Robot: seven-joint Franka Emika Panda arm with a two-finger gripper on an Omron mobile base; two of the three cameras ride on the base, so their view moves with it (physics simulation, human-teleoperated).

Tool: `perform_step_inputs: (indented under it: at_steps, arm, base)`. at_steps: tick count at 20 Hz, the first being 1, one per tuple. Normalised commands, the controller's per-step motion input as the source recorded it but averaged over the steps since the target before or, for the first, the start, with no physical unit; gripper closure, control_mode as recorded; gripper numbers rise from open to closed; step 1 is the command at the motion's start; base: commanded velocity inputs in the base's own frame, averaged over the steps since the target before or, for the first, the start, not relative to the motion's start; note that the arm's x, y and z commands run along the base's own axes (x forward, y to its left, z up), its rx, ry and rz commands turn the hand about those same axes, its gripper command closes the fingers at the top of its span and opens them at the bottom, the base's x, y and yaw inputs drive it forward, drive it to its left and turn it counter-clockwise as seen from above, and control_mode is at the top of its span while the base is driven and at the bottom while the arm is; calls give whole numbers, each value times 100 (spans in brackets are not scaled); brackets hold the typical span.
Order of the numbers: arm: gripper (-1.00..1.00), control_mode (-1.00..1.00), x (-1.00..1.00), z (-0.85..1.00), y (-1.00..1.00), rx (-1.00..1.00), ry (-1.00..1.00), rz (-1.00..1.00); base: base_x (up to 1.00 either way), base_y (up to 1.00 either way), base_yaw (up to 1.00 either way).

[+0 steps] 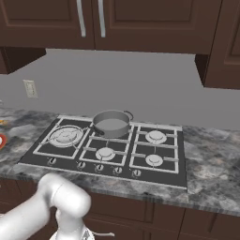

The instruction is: Retrieve the frozen meat and place it in the pot on a burner. Then turn the burner on.

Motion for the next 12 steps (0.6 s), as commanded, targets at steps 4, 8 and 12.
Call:
perform_step_inputs:
  at_steps: [4, 8, 12]
  arm:
    - [100, -100, -3, 64, -100, 16, -13, -4]
    - [100, -100, 0, 76, -100, 17, 0, -15]
    - [100, -100, 0, 74, -100, 18, 5, -26]
  base:
    - [0, 0, 0]
    - [0, 0, 0]
    - [0, 0, 0]
